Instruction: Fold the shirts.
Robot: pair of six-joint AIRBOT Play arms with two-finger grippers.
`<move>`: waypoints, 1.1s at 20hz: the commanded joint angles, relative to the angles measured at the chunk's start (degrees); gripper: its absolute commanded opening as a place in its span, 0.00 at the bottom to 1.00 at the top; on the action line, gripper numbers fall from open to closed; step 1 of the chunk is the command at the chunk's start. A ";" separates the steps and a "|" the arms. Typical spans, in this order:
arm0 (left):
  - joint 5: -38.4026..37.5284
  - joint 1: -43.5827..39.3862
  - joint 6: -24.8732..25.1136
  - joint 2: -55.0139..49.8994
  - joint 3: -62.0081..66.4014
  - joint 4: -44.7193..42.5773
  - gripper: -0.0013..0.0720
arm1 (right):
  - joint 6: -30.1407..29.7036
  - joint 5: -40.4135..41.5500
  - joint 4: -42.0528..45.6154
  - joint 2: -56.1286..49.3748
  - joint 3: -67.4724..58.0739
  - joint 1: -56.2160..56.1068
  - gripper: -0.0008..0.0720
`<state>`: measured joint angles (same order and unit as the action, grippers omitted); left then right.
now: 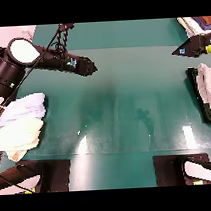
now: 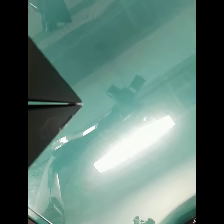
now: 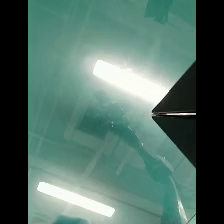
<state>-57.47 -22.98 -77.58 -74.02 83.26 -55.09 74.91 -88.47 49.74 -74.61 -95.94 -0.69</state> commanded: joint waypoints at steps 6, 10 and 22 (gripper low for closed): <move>0.02 -0.02 0.00 -0.02 0.07 -0.02 0.05 | 0.00 -0.02 -0.07 0.04 -0.07 -0.09 0.03; 0.09 -0.02 0.00 -0.02 0.07 -0.02 0.05 | 0.02 -0.02 -0.07 0.04 -0.07 -0.09 0.03; -22.32 19.71 -5.49 10.73 2.51 -36.15 0.05 | 0.04 -0.44 -0.22 0.04 -0.07 -0.15 0.03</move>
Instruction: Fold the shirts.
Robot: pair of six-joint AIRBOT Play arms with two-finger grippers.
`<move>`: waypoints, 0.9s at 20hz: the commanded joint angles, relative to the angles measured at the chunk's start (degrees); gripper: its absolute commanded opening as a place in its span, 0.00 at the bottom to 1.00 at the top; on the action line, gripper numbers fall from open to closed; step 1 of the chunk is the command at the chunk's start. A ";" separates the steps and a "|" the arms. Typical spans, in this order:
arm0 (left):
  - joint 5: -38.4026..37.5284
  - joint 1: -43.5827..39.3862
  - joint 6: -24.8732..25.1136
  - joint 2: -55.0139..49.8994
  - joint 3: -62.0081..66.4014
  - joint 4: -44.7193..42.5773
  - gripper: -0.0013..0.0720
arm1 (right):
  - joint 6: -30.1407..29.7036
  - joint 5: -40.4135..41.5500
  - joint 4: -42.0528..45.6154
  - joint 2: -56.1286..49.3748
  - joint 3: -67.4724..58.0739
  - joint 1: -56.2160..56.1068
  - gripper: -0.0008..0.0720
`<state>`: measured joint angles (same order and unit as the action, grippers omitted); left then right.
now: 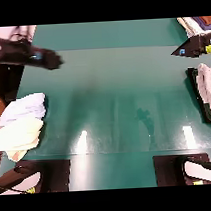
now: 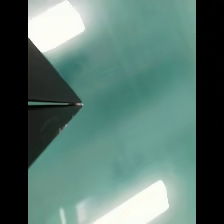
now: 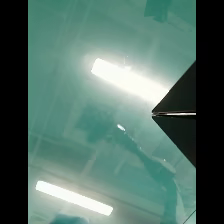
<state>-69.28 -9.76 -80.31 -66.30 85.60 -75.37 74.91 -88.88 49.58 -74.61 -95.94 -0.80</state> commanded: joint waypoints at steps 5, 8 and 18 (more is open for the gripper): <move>-9.11 17.31 -5.25 3.04 -11.61 -19.37 0.93 | 0.04 -0.04 -0.07 0.04 -0.07 -0.04 0.03; -0.33 19.69 -5.25 3.02 -24.13 -19.43 0.93 | 0.04 -0.04 -0.07 0.04 -0.07 -0.04 0.03; 8.20 19.91 -9.75 1.03 -34.40 -20.55 0.05 | 0.04 0.00 -0.09 0.04 -0.07 -0.04 0.03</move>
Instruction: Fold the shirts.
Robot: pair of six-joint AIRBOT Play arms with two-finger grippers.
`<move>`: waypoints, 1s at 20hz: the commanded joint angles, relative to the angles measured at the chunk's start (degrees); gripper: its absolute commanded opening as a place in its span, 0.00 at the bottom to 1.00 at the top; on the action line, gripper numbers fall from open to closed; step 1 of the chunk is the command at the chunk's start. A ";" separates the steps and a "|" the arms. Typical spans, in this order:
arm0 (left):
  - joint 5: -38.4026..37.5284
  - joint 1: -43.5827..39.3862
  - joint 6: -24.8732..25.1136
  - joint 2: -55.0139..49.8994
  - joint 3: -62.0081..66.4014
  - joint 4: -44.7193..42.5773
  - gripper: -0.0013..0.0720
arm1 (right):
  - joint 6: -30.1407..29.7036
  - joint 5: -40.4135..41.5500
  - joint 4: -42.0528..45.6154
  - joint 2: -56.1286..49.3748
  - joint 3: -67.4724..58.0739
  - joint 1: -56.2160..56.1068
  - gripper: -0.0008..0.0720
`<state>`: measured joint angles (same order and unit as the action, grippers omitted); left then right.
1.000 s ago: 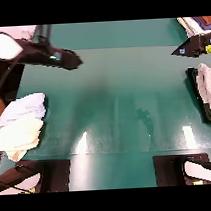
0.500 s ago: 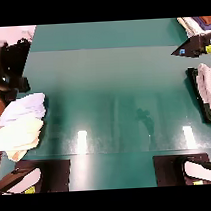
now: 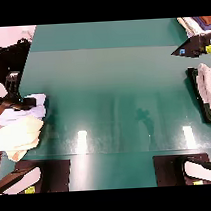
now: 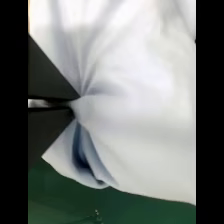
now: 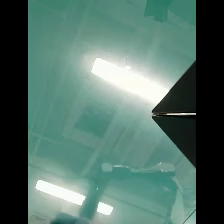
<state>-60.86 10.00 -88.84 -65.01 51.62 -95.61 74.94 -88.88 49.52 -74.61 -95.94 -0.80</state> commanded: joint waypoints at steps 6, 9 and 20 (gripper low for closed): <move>-9.14 -1.97 -1.20 5.77 21.35 1.77 0.05 | 0.02 -1.27 -0.02 0.04 -0.09 -0.04 0.03; -15.41 -9.22 -1.09 9.60 39.56 1.07 0.04 | 0.00 -1.75 0.00 0.07 -0.11 0.02 0.03; -21.22 -42.60 -1.33 -1.14 46.31 5.88 0.05 | 0.02 1.95 -0.37 0.20 -0.13 0.02 0.03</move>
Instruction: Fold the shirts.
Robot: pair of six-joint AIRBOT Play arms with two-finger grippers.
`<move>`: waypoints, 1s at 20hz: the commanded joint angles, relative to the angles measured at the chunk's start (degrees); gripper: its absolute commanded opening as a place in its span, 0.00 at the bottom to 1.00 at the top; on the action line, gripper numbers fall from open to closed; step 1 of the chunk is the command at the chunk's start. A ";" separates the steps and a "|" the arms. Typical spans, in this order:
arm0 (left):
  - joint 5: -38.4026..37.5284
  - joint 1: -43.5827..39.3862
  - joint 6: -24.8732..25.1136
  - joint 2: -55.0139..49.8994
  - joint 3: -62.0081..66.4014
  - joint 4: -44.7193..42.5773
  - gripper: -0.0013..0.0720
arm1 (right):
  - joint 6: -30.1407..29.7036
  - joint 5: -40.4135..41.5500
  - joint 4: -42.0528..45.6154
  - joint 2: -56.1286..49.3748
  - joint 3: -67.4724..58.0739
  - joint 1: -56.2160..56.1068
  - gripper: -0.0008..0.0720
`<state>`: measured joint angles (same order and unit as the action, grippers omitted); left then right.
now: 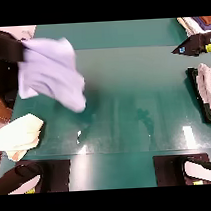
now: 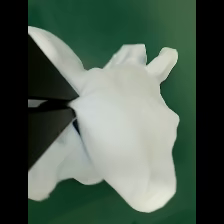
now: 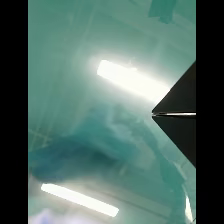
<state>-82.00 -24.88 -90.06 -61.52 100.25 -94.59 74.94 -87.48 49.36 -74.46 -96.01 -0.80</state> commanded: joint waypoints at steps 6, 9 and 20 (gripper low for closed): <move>9.99 -16.22 5.68 -18.45 -5.53 17.51 0.76 | 0.02 0.48 -0.20 0.07 -0.07 0.02 0.03; 8.15 -10.71 5.95 -18.08 -5.49 9.51 0.76 | 0.02 0.55 -0.17 0.07 -0.07 0.02 0.03; 21.90 24.59 9.60 -20.85 -30.01 28.04 0.76 | 0.02 0.55 -0.17 0.07 -0.04 -0.04 0.03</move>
<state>-67.66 -5.41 -83.64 -80.90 78.08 -73.84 74.94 -86.91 49.19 -74.43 -96.01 -0.80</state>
